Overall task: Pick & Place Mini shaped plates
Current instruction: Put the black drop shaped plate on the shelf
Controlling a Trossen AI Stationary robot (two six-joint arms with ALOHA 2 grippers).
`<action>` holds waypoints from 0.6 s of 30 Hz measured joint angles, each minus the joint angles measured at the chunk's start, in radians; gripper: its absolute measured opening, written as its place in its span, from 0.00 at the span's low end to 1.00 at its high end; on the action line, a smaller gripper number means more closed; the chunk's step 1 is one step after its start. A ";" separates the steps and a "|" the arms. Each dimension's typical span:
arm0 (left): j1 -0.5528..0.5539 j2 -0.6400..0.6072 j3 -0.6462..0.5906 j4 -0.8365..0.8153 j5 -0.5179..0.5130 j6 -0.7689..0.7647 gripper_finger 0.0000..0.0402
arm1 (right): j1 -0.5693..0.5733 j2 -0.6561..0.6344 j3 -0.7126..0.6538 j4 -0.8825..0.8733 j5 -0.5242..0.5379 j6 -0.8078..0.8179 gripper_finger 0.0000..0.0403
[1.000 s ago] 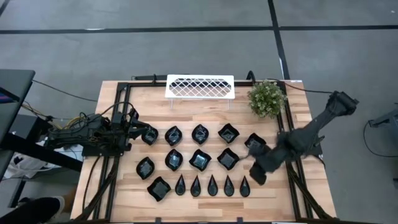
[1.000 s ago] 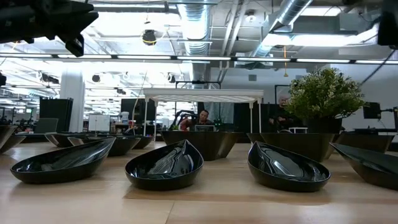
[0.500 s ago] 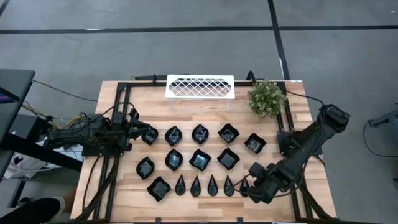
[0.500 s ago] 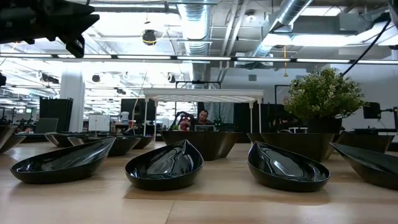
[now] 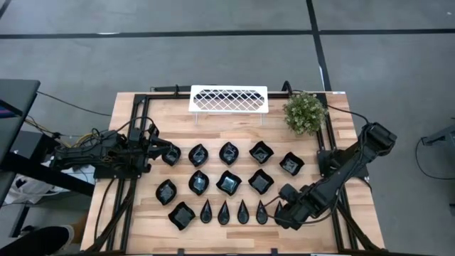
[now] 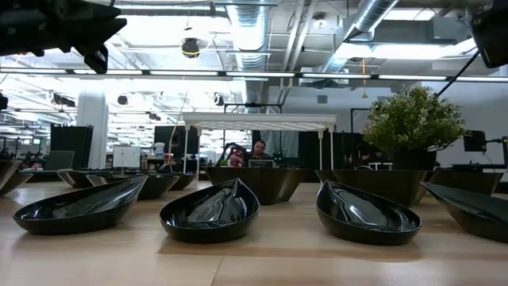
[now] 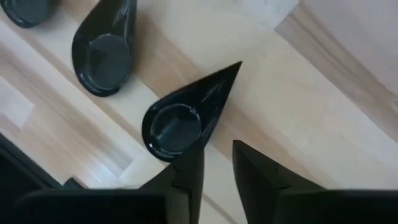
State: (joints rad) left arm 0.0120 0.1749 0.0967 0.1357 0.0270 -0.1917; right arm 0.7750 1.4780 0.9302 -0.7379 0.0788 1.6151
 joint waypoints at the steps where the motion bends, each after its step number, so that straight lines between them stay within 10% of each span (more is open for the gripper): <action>1: 0.000 0.000 0.000 0.000 0.000 0.000 0.20 | 0.000 0.000 0.000 0.001 0.000 -0.002 0.23; 18: 0.000 0.003 0.000 0.000 0.000 0.000 0.20 | 0.001 0.000 -0.063 0.102 0.028 -0.001 0.46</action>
State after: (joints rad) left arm 0.0120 0.1783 0.0967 0.1356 0.0273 -0.1917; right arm 0.7756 1.4780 0.8673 -0.6355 0.1068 1.6142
